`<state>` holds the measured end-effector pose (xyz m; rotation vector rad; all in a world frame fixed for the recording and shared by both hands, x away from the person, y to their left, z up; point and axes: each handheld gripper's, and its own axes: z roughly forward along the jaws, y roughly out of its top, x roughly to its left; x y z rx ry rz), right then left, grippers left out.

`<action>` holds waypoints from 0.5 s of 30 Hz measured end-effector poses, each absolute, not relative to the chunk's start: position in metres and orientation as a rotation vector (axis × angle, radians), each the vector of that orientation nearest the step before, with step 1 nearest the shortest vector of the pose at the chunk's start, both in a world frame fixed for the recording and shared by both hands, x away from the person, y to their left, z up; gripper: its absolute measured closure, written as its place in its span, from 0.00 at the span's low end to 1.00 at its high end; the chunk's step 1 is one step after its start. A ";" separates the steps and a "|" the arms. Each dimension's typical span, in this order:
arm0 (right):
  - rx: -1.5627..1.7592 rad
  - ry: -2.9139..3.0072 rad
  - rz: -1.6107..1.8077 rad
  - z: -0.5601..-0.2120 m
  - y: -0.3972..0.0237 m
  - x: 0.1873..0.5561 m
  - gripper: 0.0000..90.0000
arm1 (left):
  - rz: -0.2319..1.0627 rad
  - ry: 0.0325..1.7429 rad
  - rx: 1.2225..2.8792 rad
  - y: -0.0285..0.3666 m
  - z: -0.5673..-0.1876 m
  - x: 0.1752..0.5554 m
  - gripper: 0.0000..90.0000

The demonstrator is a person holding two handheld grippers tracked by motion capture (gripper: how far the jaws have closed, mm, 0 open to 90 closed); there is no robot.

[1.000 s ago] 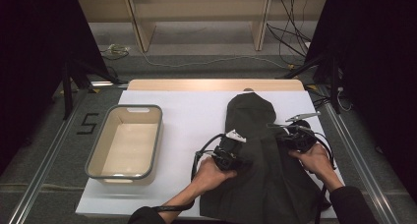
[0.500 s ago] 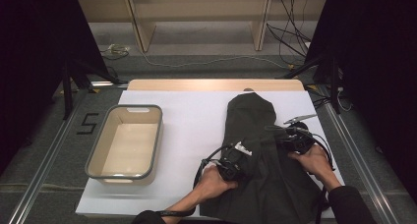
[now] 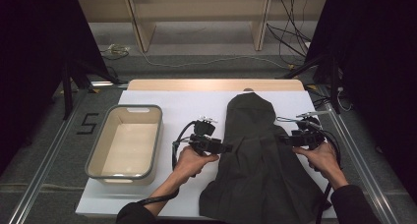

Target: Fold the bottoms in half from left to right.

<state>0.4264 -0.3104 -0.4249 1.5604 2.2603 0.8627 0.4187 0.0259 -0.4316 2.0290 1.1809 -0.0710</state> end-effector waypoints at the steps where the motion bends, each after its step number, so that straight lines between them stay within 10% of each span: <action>1: 1.565 2.268 0.848 -0.427 -0.311 0.427 0.42 | -0.060 1.198 2.034 0.025 -0.435 0.420 0.43; 15: 1.604 2.369 0.751 -0.449 -0.310 0.434 0.37 | -0.123 1.296 2.078 0.006 -0.463 0.431 0.29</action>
